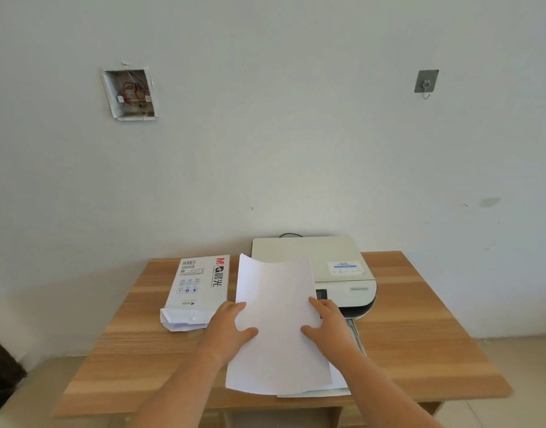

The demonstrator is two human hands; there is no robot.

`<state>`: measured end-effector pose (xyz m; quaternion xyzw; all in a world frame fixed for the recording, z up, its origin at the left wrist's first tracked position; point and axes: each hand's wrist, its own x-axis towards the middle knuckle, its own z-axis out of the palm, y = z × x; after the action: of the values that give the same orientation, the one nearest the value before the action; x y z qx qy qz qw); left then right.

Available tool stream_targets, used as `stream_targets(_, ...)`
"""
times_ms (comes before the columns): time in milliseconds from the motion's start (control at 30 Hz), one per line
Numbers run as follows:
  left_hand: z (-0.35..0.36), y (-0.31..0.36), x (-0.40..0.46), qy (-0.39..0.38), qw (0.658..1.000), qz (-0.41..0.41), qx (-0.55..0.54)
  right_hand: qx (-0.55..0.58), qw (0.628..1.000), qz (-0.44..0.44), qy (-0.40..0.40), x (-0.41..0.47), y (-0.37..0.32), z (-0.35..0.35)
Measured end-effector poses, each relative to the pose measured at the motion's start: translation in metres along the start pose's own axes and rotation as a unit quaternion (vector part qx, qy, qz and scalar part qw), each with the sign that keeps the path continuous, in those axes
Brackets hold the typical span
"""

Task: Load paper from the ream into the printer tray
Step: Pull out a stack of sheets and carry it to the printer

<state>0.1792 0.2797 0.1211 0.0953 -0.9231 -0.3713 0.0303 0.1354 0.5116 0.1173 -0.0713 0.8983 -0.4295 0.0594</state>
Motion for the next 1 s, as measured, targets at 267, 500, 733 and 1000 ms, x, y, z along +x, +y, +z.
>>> stream_targets(267,0.042,0.013,0.014,-0.042,0.999,0.013,0.013,-0.008,0.999,0.044,0.010,0.002,0.039,-0.020)
stream_targets(500,0.054,0.030,0.046,-0.042,0.998,0.040,-0.021,-0.030,0.998,0.056,0.024,0.024,0.042,-0.043)
stream_targets(733,0.060,0.037,0.070,-0.036,0.998,0.050,-0.015,-0.020,0.998,0.054,0.035,0.045,0.043,-0.052)
stream_targets(1000,0.082,0.045,0.072,-0.031,0.999,0.016,-0.029,-0.014,0.999,0.048,0.009,0.066,0.069,-0.064)
